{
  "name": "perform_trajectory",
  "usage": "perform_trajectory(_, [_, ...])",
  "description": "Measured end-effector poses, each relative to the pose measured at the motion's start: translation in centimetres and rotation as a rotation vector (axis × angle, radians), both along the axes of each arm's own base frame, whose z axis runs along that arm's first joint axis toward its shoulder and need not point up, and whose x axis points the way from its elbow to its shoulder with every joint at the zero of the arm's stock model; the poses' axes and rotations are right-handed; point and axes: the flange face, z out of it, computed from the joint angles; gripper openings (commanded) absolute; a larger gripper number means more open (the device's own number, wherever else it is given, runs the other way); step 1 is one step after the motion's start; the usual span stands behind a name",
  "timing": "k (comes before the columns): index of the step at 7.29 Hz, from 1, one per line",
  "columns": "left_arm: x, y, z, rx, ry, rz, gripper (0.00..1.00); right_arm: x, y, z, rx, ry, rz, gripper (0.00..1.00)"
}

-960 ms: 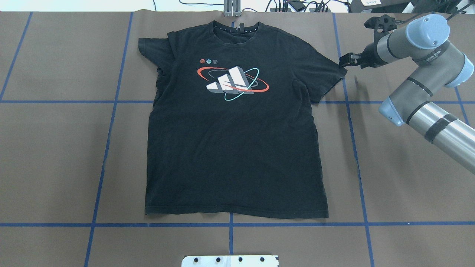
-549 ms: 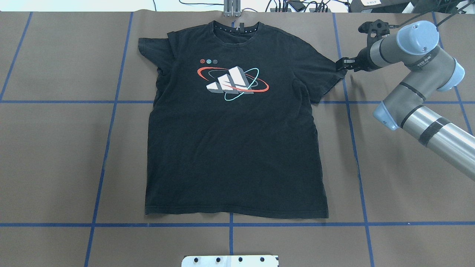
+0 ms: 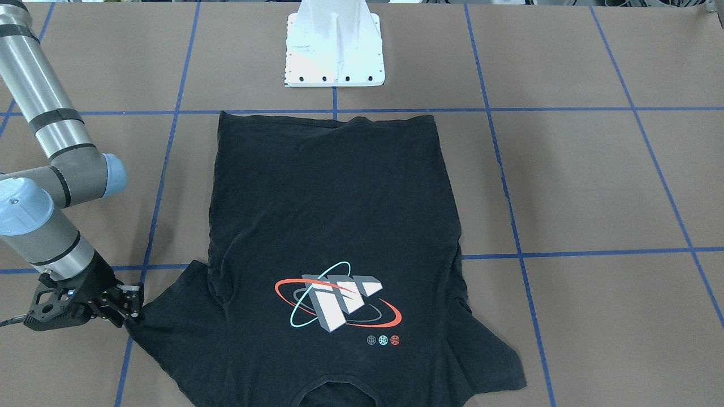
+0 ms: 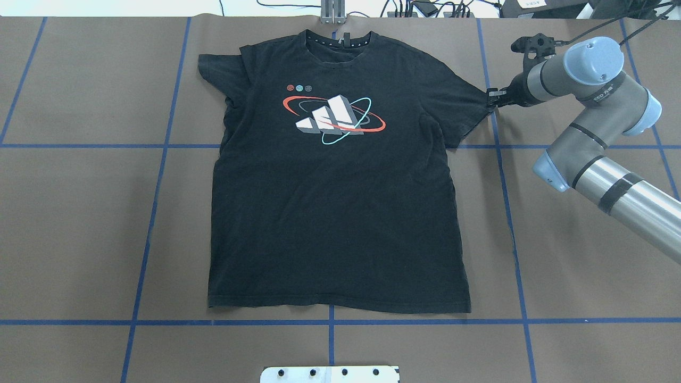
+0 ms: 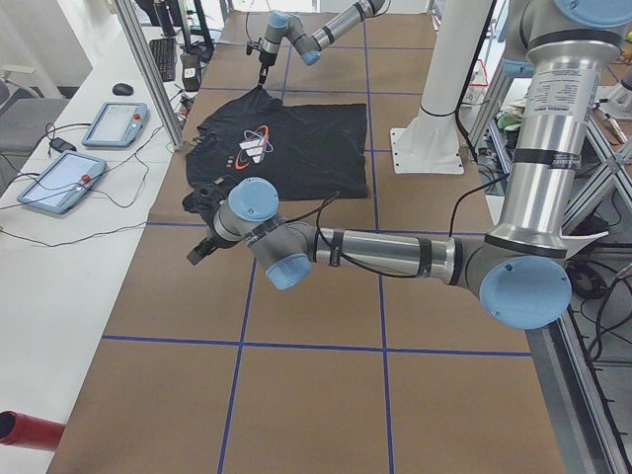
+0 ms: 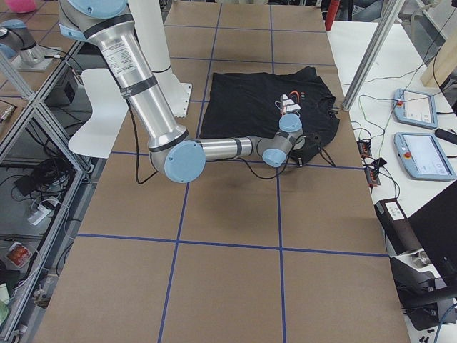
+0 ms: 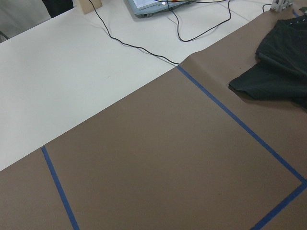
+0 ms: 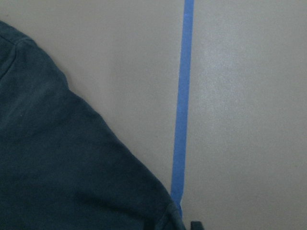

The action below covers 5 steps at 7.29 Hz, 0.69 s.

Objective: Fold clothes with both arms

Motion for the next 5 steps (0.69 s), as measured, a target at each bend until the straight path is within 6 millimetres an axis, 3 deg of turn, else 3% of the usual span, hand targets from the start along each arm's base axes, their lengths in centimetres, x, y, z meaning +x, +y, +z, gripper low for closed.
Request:
perform_trajectory(3, [0.0, 0.0, 0.7, 0.002, 0.000, 0.000, 1.00, 0.2, -0.8, -2.3, 0.007, -0.031, 0.021, 0.00])
perform_trajectory(5, [0.0, 0.0, 1.3, 0.009, 0.001, 0.000, 1.00, -0.6, -3.0, -7.4, -0.012, -0.051, 0.044, 0.00])
